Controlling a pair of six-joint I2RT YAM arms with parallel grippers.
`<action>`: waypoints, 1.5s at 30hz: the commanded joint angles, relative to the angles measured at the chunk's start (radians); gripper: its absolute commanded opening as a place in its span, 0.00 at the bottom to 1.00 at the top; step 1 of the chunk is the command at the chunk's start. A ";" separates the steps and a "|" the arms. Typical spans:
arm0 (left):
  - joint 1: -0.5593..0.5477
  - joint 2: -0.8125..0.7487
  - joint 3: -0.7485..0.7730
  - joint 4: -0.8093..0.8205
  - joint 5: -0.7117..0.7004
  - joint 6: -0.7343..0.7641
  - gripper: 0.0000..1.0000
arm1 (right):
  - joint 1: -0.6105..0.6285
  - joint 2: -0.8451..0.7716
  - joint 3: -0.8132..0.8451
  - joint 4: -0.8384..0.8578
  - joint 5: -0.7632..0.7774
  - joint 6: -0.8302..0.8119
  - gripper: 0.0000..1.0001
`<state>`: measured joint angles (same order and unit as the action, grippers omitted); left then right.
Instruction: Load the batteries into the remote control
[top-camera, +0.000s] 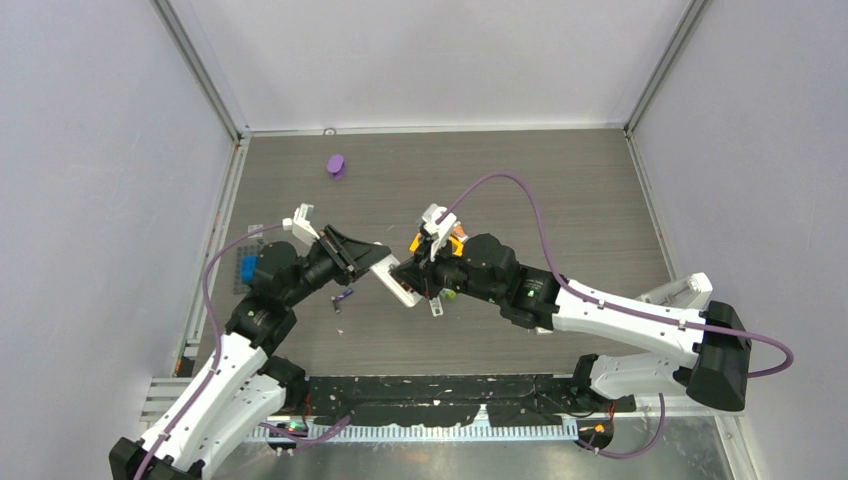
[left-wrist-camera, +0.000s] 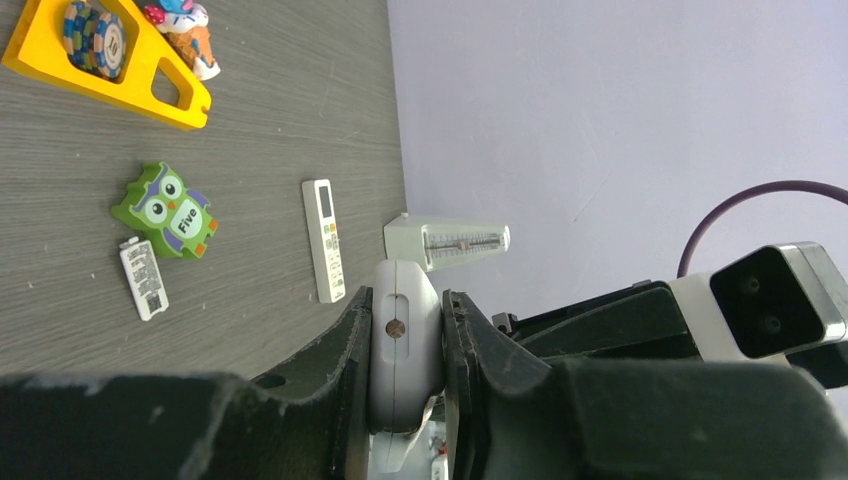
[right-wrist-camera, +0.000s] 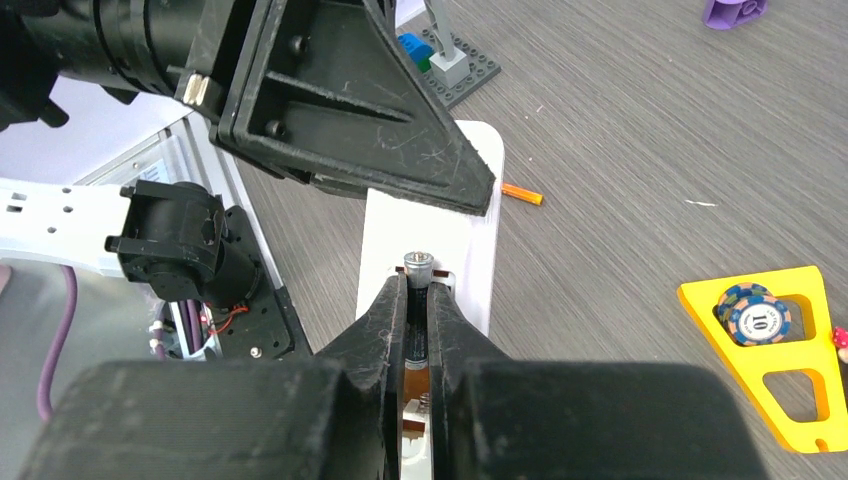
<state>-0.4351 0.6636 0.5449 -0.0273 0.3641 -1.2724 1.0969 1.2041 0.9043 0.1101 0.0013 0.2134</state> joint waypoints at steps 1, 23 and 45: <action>0.013 -0.005 0.027 0.065 0.099 -0.066 0.00 | -0.002 -0.020 -0.039 0.030 0.018 -0.077 0.07; 0.039 0.036 0.084 -0.027 0.179 -0.054 0.00 | -0.002 -0.052 -0.123 0.031 -0.049 -0.190 0.23; 0.039 0.040 0.078 -0.078 0.153 0.001 0.00 | -0.003 -0.097 -0.033 -0.017 -0.111 0.001 0.49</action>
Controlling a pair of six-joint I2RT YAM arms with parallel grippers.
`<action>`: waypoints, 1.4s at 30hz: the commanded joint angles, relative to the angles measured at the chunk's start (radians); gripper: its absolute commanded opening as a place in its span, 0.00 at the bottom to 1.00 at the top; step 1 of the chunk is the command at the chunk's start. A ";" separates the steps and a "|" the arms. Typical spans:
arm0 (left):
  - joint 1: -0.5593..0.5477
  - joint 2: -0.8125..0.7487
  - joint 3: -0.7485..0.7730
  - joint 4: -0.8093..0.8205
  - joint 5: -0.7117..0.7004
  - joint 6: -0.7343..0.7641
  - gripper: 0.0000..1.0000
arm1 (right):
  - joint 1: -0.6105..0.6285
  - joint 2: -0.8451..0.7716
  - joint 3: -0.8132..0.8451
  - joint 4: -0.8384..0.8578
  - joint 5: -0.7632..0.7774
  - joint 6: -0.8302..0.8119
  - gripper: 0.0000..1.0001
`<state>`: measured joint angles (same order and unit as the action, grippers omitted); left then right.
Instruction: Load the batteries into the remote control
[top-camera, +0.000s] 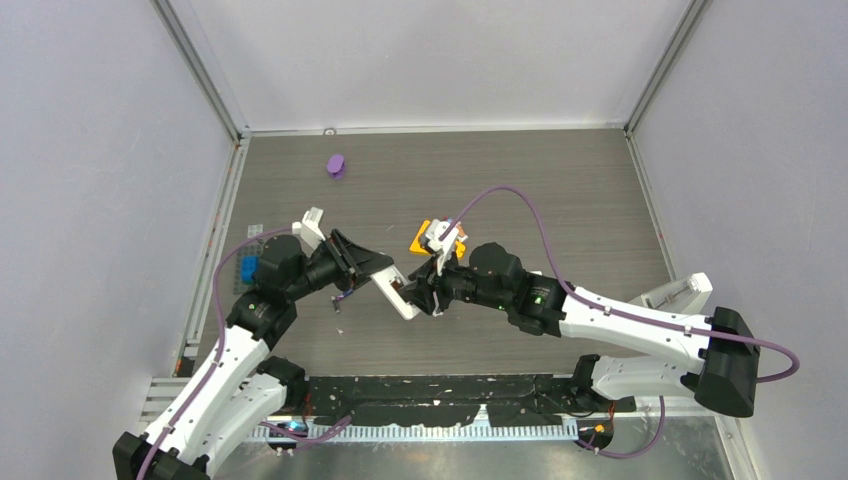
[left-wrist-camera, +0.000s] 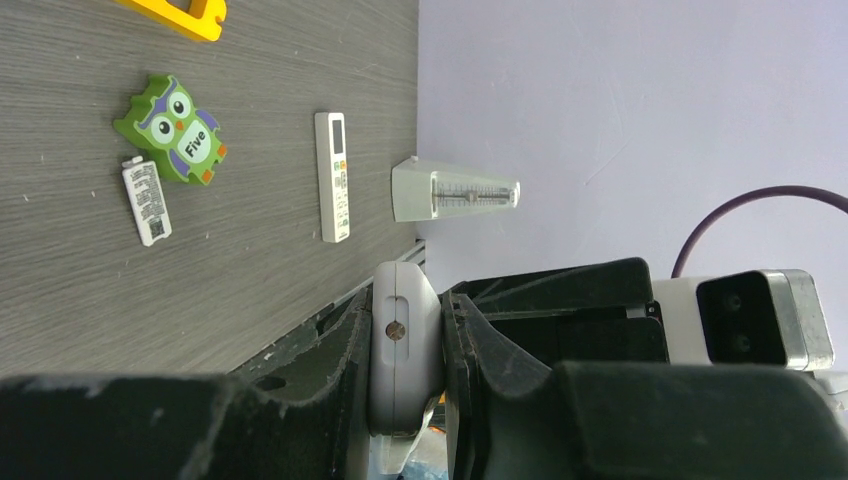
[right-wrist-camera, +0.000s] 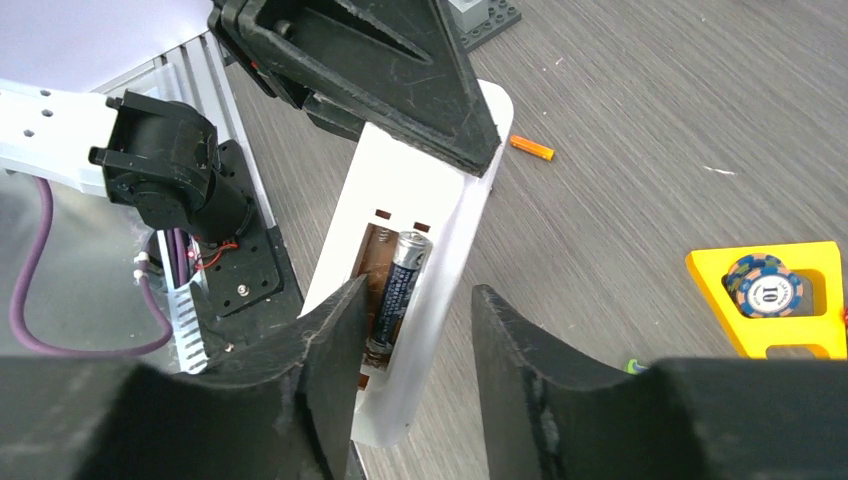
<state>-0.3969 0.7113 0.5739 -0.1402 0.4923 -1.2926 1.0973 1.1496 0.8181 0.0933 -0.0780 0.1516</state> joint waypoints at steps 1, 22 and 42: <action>0.001 -0.008 0.050 0.031 0.024 0.027 0.00 | -0.004 -0.050 0.056 -0.001 -0.031 0.074 0.52; 0.001 0.033 0.143 0.012 0.099 0.196 0.00 | -0.193 0.006 0.117 -0.002 -0.256 0.697 0.84; 0.001 0.049 0.151 0.011 0.100 0.200 0.00 | -0.227 0.049 0.006 0.153 -0.356 0.854 0.63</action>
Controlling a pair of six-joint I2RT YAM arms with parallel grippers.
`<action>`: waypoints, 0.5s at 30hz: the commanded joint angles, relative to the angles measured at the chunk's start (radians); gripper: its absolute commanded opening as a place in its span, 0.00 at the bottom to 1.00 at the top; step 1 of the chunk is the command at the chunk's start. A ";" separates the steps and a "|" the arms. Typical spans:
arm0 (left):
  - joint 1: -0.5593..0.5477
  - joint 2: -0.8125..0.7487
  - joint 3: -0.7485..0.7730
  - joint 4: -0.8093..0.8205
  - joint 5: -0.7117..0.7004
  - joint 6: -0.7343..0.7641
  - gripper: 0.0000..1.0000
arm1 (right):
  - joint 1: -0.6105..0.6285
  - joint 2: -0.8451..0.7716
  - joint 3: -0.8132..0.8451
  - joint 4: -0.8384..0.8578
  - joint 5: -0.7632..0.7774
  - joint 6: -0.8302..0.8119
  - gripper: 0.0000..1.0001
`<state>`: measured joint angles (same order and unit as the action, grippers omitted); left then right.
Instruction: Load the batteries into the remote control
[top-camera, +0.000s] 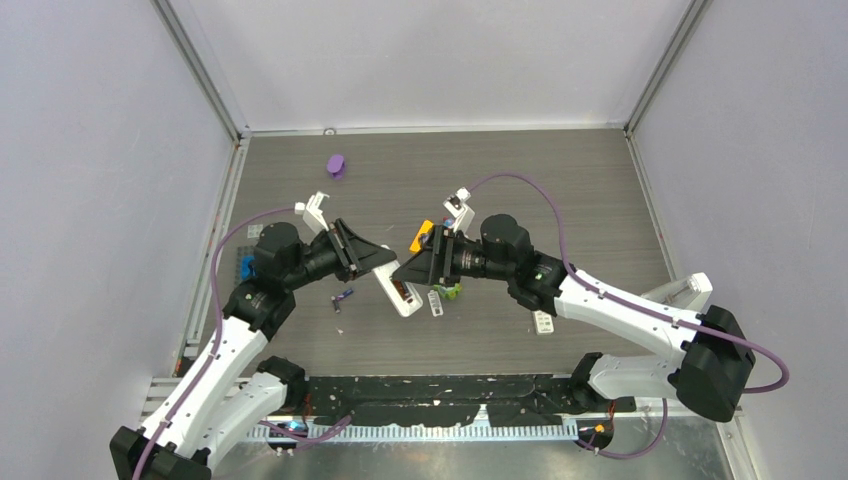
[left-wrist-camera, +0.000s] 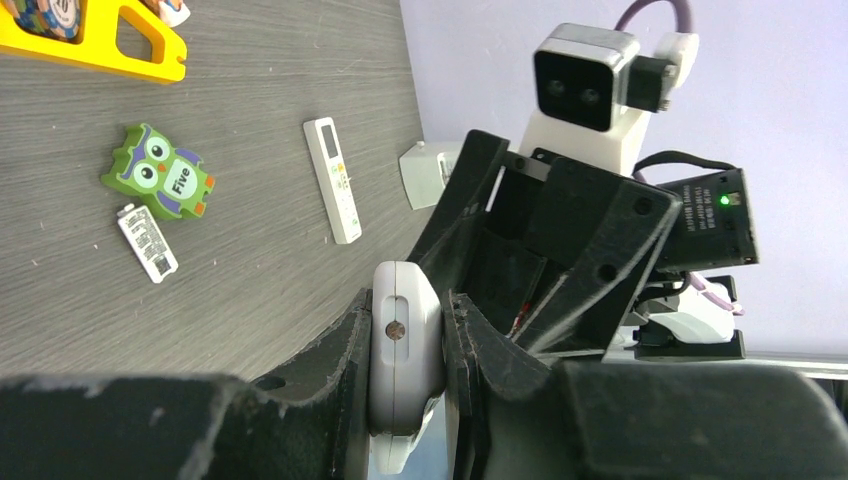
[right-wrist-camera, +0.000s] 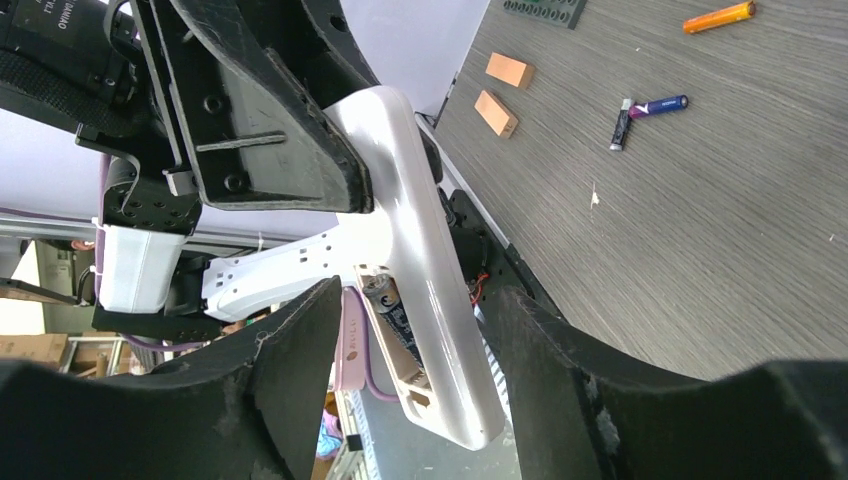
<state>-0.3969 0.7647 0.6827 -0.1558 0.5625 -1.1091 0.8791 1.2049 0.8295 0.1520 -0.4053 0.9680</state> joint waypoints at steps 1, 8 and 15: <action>0.001 -0.005 0.043 0.026 0.032 0.017 0.00 | -0.010 -0.005 -0.010 0.101 -0.031 0.047 0.63; 0.001 -0.007 0.032 0.031 0.037 0.014 0.00 | -0.023 0.013 -0.025 0.175 -0.062 0.112 0.68; 0.001 -0.011 0.034 0.036 0.038 0.009 0.00 | -0.035 0.034 -0.040 0.207 -0.080 0.170 0.59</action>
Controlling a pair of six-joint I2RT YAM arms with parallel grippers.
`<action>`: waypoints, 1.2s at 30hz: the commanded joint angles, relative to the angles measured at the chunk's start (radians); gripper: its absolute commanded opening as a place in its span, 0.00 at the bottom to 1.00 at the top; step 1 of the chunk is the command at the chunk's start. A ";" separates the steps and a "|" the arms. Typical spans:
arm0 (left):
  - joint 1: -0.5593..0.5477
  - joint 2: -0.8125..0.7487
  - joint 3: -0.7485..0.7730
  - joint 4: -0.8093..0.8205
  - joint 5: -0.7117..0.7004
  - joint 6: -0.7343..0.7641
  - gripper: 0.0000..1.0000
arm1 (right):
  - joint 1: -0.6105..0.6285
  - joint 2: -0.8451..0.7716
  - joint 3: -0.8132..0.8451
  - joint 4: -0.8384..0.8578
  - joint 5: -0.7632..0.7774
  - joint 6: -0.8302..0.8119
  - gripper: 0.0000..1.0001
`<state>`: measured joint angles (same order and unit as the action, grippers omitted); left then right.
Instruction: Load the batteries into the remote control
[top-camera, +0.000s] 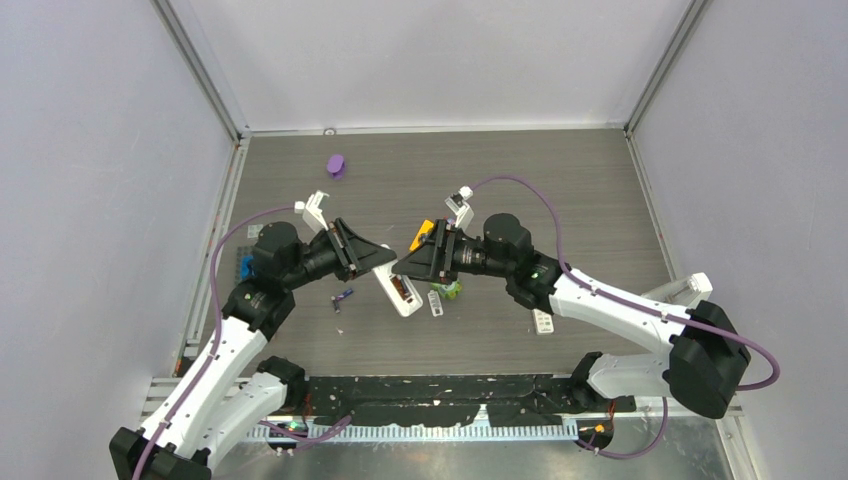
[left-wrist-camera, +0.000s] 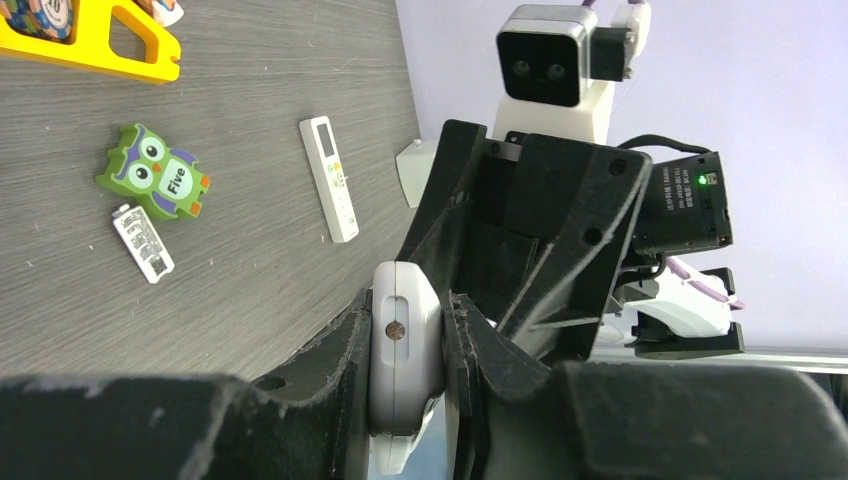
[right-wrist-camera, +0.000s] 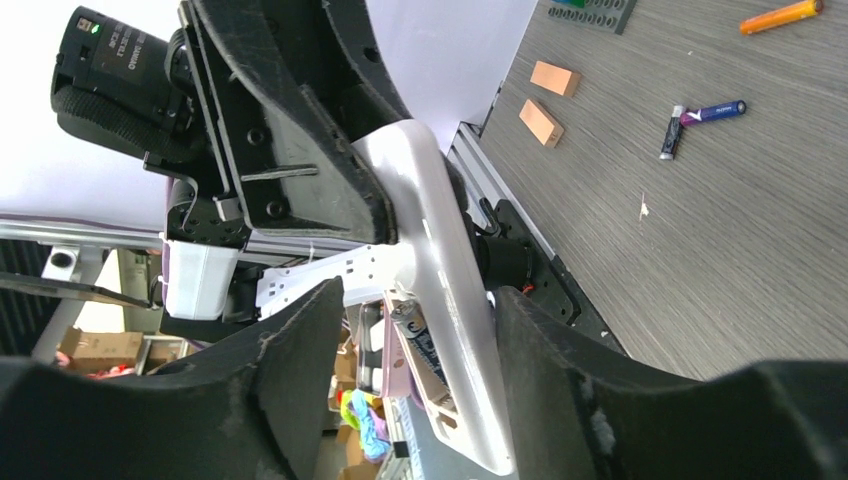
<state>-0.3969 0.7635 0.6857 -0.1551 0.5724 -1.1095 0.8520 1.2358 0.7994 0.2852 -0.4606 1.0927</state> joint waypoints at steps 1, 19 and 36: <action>0.001 -0.008 0.030 0.037 0.031 0.009 0.00 | -0.009 0.003 -0.009 0.070 -0.023 0.046 0.58; 0.001 0.003 0.032 0.076 0.027 -0.026 0.00 | -0.011 0.022 -0.007 0.028 -0.047 0.007 0.44; 0.001 -0.034 -0.009 0.110 -0.028 -0.257 0.00 | -0.001 -0.012 0.009 -0.108 0.029 -0.145 0.39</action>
<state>-0.3969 0.7681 0.6735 -0.1562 0.5510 -1.2327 0.8383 1.2495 0.7876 0.2893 -0.4744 1.0458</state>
